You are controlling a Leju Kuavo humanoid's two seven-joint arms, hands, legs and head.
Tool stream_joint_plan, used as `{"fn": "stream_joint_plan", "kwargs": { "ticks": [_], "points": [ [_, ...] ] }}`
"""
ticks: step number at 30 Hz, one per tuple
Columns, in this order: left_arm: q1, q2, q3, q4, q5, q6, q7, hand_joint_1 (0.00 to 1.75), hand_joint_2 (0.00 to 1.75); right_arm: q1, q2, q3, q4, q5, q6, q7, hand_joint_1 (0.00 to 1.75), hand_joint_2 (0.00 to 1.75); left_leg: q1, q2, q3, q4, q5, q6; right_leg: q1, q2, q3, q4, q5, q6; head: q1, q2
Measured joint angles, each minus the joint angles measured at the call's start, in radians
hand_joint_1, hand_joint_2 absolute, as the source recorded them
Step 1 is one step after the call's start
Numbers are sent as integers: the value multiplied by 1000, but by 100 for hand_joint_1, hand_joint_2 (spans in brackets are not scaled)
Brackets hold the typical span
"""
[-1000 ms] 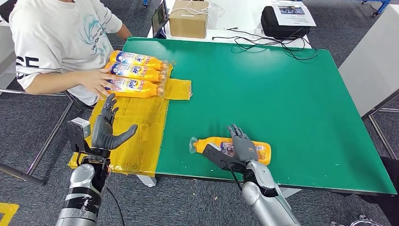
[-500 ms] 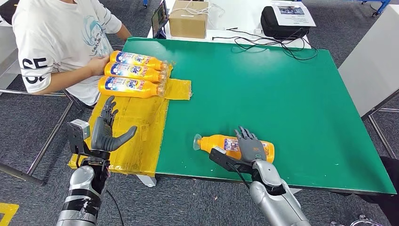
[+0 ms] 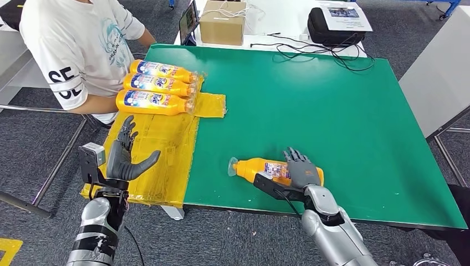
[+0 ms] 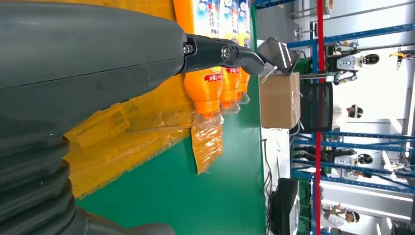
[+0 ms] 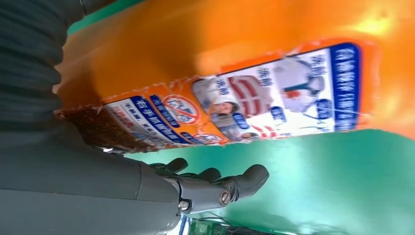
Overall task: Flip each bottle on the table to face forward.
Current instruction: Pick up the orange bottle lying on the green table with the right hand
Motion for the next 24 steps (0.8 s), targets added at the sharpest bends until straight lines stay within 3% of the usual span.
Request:
{"fn": "stream_joint_plan", "kwargs": {
  "ticks": [4, 5, 8, 9, 17, 24],
  "points": [
    [4, 2, 2, -2, 1, 0, 0, 0, 175, 0, -18, 0, -4, -1, 10, 4, 0, 175, 0, 0, 0, 0, 0, 0, 0, 0, 0, 0, 0, 0, 0, 0],
    [4, 2, 3, -2, 2, 0, 0, 0, 175, 0, -22, 0, -4, -2, 13, 6, 15, 175, 0, 0, 0, 0, 0, 0, 0, 0, 0, 0, 0, 0, 0, 0],
    [4, 4, 4, -2, 2, -1, 0, 0, 175, 0, -36, 0, -6, -7, 27, 7, 144, 175, 0, 0, 0, 0, 0, 0, 0, 0, 0, 0, 0, 0, 0, 0],
    [4, 4, 4, -2, 2, -1, 0, 0, 175, 0, -41, 0, -7, -10, 33, 6, 172, 175, 0, 0, 0, 0, 0, 0, 0, 0, 0, 0, 0, 0, 0, 0],
    [-8, 13, 6, 7, 11, -20, 0, 0, 175, -39, -72, 7, 21, -108, 121, -83, 175, 175, 0, 1, 2, 0, 0, 0, 0, 0, 2, 0, 0, 0, 0, 0],
    [-32, 23, -8, 40, -23, -9, 31, 0, 175, -105, -63, 24, 101, -255, 129, -127, 175, 175, 0, 1, 5, 0, 0, 0, 1, 1, 4, 0, 0, 0, 0, 0]
  ]
}}
